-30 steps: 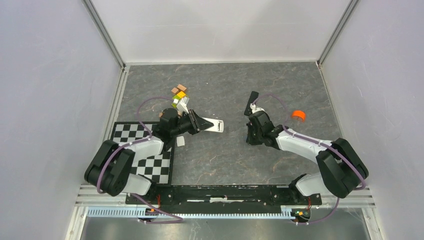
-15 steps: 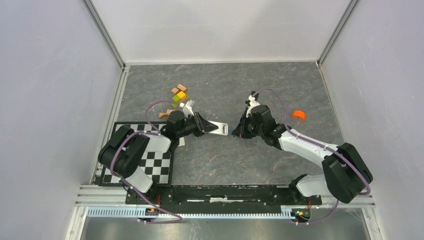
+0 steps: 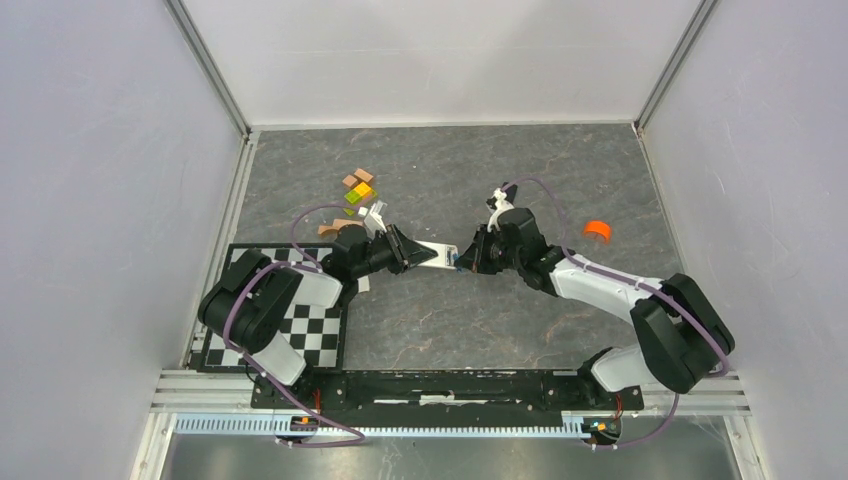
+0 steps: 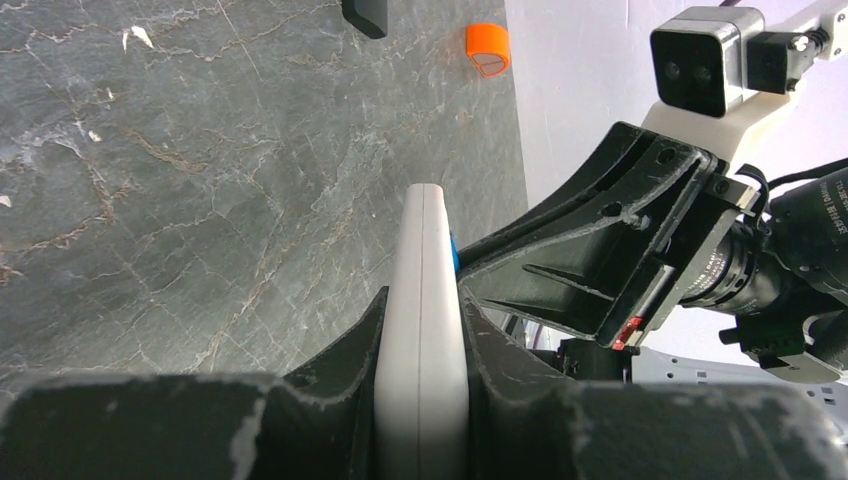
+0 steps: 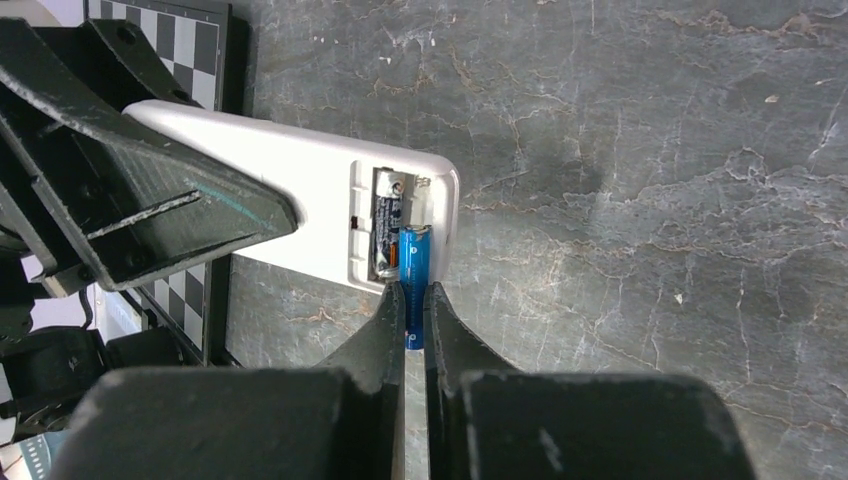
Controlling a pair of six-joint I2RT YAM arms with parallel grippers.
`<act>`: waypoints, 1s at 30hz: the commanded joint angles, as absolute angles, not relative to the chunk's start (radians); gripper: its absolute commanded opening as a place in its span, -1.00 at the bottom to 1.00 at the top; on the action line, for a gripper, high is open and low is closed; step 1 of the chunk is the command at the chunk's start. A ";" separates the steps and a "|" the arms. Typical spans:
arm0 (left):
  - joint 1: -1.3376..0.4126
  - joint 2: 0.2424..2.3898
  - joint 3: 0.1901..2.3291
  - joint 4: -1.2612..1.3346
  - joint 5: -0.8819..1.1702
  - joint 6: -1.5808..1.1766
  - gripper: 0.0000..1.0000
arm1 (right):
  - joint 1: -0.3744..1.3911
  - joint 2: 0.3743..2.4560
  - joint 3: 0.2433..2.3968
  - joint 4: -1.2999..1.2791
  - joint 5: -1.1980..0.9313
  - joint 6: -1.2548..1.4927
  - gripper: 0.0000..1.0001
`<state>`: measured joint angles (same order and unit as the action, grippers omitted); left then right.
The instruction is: Load the batteries into the remote control
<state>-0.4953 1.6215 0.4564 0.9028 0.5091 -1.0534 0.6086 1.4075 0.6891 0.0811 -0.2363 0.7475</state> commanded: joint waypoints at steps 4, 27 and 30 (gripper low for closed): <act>-0.500 1.619 0.450 1.000 0.531 -1.093 -0.96 | 0.612 1.448 0.753 0.124 -0.246 0.770 -0.82; -0.499 1.569 0.454 1.005 0.535 -1.204 -0.96 | 0.586 1.363 0.741 0.154 -0.269 0.815 0.06; -0.499 1.558 0.455 1.005 0.538 -1.233 -0.96 | 0.578 1.320 0.701 0.201 -0.270 0.830 0.38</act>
